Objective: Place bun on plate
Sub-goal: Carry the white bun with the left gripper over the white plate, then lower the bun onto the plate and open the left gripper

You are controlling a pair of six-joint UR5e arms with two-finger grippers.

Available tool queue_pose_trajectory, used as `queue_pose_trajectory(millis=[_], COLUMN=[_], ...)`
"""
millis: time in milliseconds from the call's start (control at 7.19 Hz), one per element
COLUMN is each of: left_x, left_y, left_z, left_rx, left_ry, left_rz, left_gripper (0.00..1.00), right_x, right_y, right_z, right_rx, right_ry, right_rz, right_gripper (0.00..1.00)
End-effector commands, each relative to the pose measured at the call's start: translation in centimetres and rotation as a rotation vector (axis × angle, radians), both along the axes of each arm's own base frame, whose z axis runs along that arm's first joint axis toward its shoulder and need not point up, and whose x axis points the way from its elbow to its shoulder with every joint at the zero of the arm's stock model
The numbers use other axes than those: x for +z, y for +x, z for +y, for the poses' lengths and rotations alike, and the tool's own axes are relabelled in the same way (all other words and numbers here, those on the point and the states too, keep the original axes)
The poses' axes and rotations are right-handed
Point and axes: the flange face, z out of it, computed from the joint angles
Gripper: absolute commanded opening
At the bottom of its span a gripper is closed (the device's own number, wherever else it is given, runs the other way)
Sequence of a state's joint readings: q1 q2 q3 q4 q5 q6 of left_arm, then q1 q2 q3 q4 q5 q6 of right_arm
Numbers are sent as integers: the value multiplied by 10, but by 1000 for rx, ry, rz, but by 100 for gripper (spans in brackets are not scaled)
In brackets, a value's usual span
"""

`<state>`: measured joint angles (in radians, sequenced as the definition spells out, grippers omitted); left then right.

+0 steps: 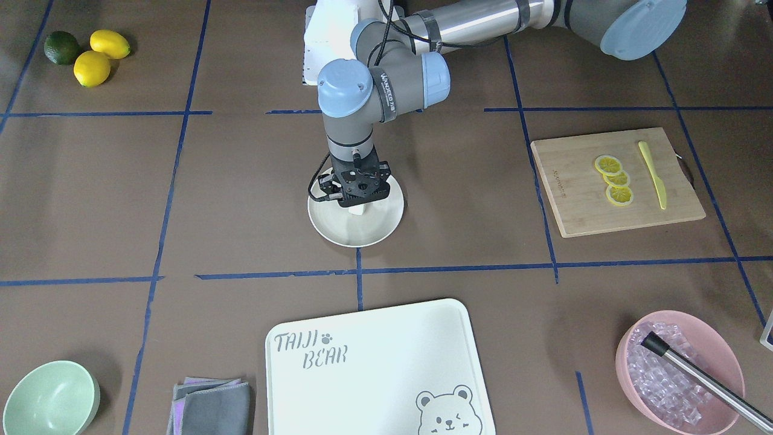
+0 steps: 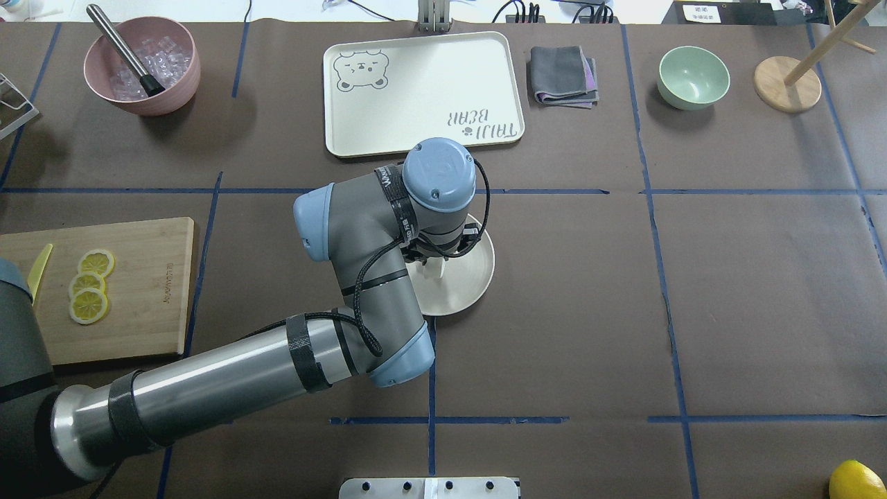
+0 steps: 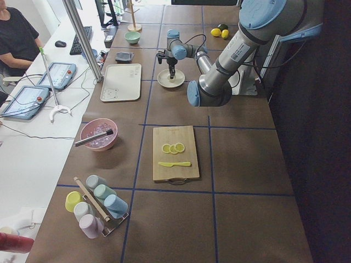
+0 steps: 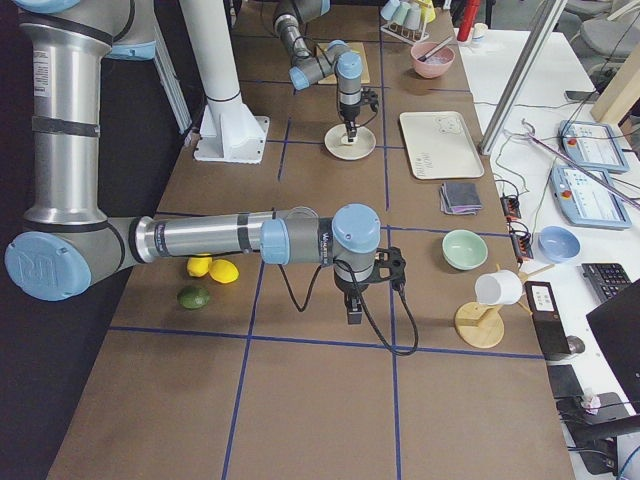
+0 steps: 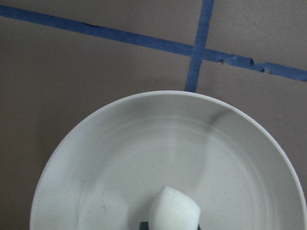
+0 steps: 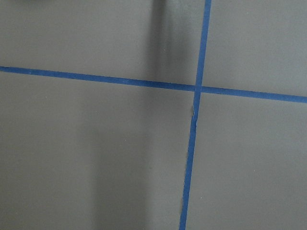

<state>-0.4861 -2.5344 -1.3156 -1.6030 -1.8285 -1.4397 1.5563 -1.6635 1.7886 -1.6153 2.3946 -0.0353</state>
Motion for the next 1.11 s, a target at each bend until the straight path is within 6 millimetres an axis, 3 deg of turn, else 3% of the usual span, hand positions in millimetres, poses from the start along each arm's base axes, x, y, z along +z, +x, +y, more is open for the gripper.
queue_pose_trajectory(millis=[0, 278, 695, 834, 974], left_x=[3, 2, -6, -16, -18], left_y=[0, 0, -12, -34, -58], left_z=[0, 0, -9, -20, -18], left_rx=[0, -3, -14, -28, 7], left_ry=[-1, -3, 0, 9, 6], left_rz=[-4, -4, 4, 17, -4], left_gripper=[67, 98, 100, 100, 100], right_x=[0, 0, 1, 3, 7], right_y=[0, 0, 0, 0, 2], right_z=[0, 0, 0, 0, 0], right_rx=[1, 1, 0, -2, -6], right_ry=[1, 1, 0, -2, -2], right_rz=[0, 0, 2, 0, -1], right_gripper=[100, 100, 100, 100, 100])
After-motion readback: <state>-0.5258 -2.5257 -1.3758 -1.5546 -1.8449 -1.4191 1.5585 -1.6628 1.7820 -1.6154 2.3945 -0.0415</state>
